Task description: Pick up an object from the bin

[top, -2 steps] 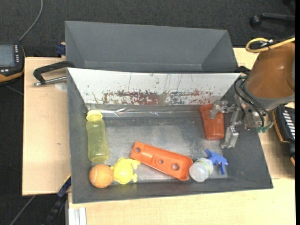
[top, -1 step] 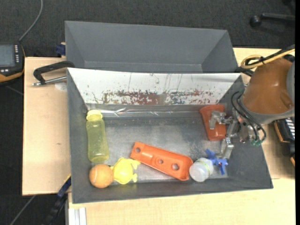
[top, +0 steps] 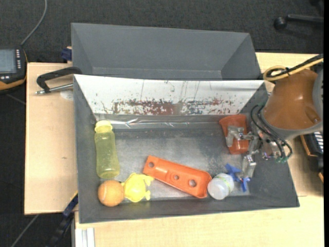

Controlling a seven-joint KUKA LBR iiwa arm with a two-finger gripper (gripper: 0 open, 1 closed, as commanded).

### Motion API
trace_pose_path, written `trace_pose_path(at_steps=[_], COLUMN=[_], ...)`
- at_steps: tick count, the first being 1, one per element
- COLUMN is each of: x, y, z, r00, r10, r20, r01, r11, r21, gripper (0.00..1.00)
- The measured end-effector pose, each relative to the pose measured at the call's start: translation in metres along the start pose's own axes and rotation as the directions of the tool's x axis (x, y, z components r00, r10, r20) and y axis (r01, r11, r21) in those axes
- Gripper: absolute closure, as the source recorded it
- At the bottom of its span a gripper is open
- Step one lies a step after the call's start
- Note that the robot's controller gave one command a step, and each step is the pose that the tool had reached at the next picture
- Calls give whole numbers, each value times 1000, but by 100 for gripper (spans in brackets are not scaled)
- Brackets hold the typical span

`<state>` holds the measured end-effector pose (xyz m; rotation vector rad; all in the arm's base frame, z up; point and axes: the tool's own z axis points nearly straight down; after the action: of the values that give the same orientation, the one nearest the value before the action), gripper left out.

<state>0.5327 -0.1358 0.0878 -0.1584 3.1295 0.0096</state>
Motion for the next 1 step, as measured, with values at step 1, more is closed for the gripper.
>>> trace_pose_path(at_steps=[1], x=[3], y=[-4], z=[10], r00=[990], r10=[-140], r20=[1], r01=[140], r11=[990], r21=[-1], gripper=[0])
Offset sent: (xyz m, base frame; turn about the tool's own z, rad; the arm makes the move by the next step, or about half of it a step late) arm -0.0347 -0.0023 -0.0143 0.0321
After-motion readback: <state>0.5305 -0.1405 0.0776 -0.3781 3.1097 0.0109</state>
